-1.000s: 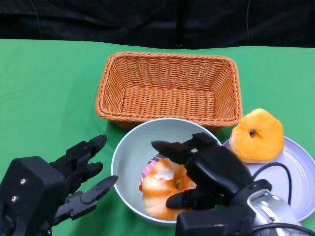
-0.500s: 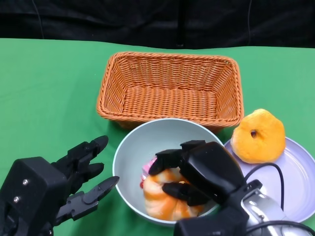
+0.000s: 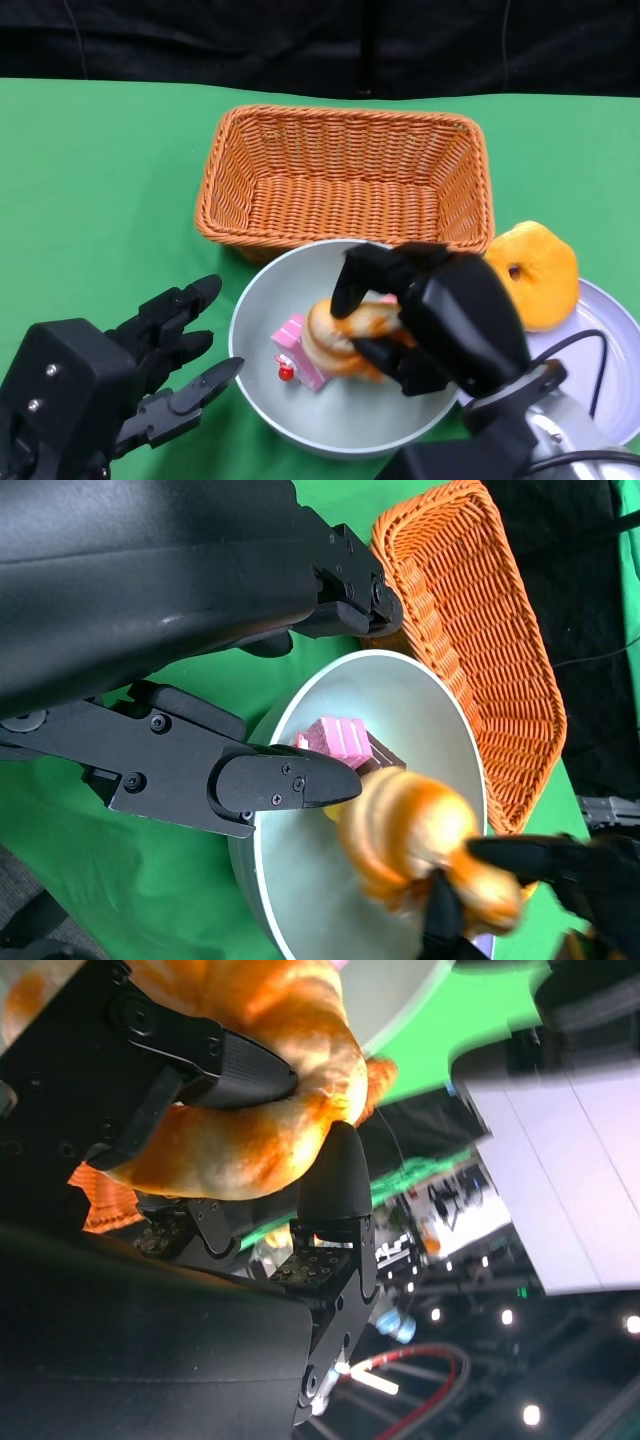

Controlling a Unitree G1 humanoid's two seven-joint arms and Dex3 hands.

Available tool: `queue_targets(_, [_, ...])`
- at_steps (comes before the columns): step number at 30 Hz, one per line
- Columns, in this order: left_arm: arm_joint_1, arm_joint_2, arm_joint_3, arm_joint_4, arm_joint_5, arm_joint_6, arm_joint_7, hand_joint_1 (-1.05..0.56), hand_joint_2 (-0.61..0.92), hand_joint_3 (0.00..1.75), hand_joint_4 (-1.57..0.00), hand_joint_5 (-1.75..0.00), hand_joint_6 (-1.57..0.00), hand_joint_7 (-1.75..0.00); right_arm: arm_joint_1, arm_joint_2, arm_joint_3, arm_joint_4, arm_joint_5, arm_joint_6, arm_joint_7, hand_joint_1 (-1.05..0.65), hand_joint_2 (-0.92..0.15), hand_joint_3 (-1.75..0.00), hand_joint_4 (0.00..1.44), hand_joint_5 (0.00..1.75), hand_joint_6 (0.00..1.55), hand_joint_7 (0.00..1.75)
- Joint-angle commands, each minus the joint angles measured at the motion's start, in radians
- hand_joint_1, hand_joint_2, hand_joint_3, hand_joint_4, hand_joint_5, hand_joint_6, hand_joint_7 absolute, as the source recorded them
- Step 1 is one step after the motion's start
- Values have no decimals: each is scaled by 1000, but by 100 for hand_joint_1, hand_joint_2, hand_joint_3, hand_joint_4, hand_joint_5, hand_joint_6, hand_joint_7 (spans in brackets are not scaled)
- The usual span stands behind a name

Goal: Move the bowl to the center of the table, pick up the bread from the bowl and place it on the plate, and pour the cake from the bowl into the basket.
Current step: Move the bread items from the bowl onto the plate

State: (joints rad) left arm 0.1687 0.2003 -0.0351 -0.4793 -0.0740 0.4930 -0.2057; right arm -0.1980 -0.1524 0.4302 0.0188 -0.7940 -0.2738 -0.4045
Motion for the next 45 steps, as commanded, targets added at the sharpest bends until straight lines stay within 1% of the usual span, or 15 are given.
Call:
queue_targets(1, [-2, 7, 11, 2, 9, -4, 11, -44, 92, 34, -3, -64, -28, -1, 42, -7, -53, -87, 77, 9, 55, -7, -20, -155, 105, 175, 82, 171])
queue_targets(4, [-1, 8, 11, 1, 9, -5, 10, -45, 92, 34, -3, -64, -28, -1, 71, 4, -86, -158, 140, 37, 121, -9, -19, -160, 105, 175, 83, 170])
queue_targets(5, [-1, 9, 12, 0, 10, -5, 10, -44, 92, 34, -3, -64, -28, -1, 84, 10, -100, -192, 167, 57, 149, -11, -14, -166, 104, 175, 84, 164])
queue_targets(7, [-1, 7, 12, 1, 9, -8, 11, -44, 92, 34, -3, -64, -28, -1, 111, 18, -141, -270, 245, 91, 206, -10, -11, -172, 103, 175, 85, 162])
queue_targets(9, [-1, 6, 12, 2, 9, -9, 11, -44, 92, 35, -3, -64, -28, -1, 121, 22, -157, -300, 270, 104, 233, -10, -10, -174, 103, 175, 85, 161])
queue_targets(12, [-1, 10, 11, 2, 8, -11, 7, -45, 92, 35, -3, -64, -28, -1, 139, 18, -236, -353, 316, 97, 230, -6, -10, -175, 102, 175, 84, 161])
queue_targets(16, [-2, 12, 10, 2, 10, -9, 7, -44, 92, 35, -3, -64, -28, 0, 151, 25, -307, -392, 316, 126, 227, -1, -12, -175, 103, 175, 85, 162])
queue_targets(19, [-3, 12, 11, 0, 8, -5, 7, -43, 92, 36, -3, -64, -28, -1, 154, 30, -333, -398, 319, 136, 231, 2, -13, -175, 103, 175, 85, 162])
queue_targets(23, [-2, 13, 10, -3, 11, -7, 8, -42, 92, 36, -3, -64, -28, -1, 184, -2, -387, -417, 248, 174, 226, 0, -13, -175, 104, 175, 84, 163])
queue_targets(28, [-1, 12, 12, -9, 8, -1, 8, -41, 92, 37, -3, -64, -28, 0, 216, -43, -397, -442, 118, 268, 277, -3, -9, -172, 103, 175, 84, 162])
queue_targets(32, [2, 13, 12, -14, 7, 2, 8, -42, 92, 37, -3, -64, -28, -1, 227, -61, -379, -428, 40, 336, 320, -2, -14, -164, 101, 175, 79, 170])
queue_targets(33, [2, 13, 12, -15, 7, 3, 7, -41, 92, 37, -3, -64, -28, -1, 228, -69, -373, -420, 14, 353, 332, -1, -18, -153, 99, 175, 78, 170])
queue_targets(35, [2, 15, 12, -16, 6, 1, 5, -41, 92, 37, -3, -64, -29, -1, 228, -83, -358, -400, -34, 390, 362, 0, -19, -145, 98, 175, 78, 170])
queue_targets(38, [2, 17, 10, -20, 10, 3, 6, -41, 92, 37, -3, -64, -28, 0, 225, -95, -342, -378, -56, 422, 395, -1, -25, -134, 95, 175, 76, 169])
queue_targets(45, [3, 16, 12, -22, 7, 9, 6, -41, 92, 37, -3, -64, -29, -1, 201, -123, -317, -322, -48, 471, 478, -5, -34, -124, 92, 175, 78, 159])
